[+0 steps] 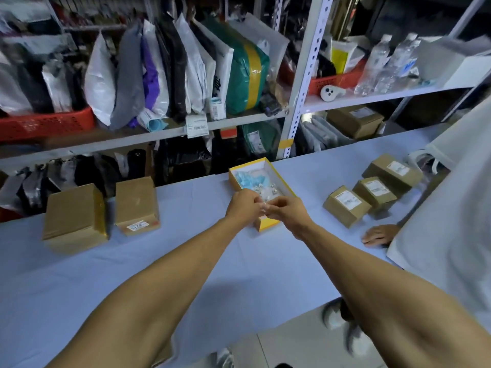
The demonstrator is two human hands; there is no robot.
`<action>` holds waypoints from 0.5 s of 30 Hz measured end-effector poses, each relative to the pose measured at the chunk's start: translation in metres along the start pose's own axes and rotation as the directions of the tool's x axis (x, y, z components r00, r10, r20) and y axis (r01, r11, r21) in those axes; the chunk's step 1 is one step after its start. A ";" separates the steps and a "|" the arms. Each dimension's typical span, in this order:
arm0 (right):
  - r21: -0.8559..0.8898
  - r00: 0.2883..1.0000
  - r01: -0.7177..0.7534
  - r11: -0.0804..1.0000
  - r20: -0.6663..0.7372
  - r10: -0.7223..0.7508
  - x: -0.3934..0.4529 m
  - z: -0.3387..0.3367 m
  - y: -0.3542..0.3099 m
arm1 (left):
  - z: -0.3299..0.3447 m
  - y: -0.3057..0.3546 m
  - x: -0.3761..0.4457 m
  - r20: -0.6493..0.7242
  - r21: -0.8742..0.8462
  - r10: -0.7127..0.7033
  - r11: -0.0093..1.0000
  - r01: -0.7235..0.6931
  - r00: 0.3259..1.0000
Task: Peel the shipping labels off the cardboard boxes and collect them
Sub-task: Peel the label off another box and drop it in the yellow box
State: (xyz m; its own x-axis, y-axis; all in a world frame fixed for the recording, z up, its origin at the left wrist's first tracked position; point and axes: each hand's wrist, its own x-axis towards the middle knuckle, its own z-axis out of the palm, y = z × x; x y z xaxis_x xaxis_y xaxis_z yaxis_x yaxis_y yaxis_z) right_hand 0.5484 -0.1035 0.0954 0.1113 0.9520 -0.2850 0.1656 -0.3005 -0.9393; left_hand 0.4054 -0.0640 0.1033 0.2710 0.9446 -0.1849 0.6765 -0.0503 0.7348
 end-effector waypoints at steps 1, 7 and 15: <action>-0.026 0.999 0.006 1.000 -0.032 -0.007 0.008 -0.002 -0.001 | -0.001 0.003 0.008 0.017 -0.043 -0.004 0.999 0.005 1.000; -0.301 0.966 0.069 0.951 -0.218 -0.140 0.050 -0.018 -0.010 | 0.005 0.015 0.048 0.124 -0.285 0.015 0.958 0.021 0.992; 0.127 0.999 -0.034 0.991 0.007 0.034 0.103 -0.042 -0.018 | -0.001 0.024 0.095 -0.034 0.051 -0.010 0.999 0.012 0.999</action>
State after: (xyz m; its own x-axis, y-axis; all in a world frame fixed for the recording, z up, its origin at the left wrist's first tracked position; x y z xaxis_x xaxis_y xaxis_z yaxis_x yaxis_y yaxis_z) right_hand 0.5979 -0.0025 0.0906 0.1095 0.9418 -0.3178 0.0363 -0.3233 -0.9456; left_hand 0.4467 0.0252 0.1036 0.2408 0.9555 -0.1701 0.7139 -0.0556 0.6980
